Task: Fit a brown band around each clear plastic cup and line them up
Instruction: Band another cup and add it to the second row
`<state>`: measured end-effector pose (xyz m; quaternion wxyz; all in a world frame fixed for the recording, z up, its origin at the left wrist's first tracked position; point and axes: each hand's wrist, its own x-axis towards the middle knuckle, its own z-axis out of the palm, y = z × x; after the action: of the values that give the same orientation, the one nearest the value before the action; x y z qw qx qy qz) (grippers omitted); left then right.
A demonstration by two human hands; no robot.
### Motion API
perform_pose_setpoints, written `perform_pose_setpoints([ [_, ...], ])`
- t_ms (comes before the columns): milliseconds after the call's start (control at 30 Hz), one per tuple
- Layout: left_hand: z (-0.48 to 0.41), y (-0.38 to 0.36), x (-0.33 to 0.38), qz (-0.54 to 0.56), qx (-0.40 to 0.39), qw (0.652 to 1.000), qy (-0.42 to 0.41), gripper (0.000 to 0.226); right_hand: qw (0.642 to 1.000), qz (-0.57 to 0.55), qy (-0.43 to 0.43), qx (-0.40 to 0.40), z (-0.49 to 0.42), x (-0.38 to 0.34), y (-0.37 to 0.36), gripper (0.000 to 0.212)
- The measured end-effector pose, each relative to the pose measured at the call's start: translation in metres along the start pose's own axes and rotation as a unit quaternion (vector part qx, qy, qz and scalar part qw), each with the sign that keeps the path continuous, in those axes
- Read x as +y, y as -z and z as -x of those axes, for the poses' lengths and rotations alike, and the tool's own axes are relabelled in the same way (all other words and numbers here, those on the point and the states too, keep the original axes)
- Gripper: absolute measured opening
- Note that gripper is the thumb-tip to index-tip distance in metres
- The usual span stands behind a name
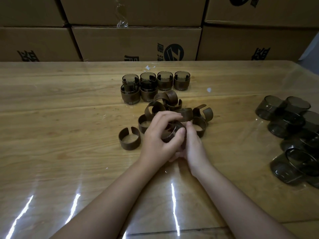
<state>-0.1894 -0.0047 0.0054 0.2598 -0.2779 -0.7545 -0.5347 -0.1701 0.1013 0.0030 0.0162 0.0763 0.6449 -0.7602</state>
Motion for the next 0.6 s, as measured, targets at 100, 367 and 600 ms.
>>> perform_pose_setpoints([
  [100,-0.002,-0.001,0.004,0.090,0.035,0.992,0.079,0.025,0.993,0.078,0.091,0.018,0.002,0.006,-0.004,0.060],
  [367,-0.011,-0.010,0.022,0.393,0.175,0.807,0.405,0.054,0.933,0.205,0.288,0.063,0.009,0.016,-0.006,0.040],
  [600,-0.009,-0.010,0.019,0.542,0.075,0.725,0.418,0.055,0.880,0.278,0.377,0.080,0.001,0.012,-0.005,0.058],
])
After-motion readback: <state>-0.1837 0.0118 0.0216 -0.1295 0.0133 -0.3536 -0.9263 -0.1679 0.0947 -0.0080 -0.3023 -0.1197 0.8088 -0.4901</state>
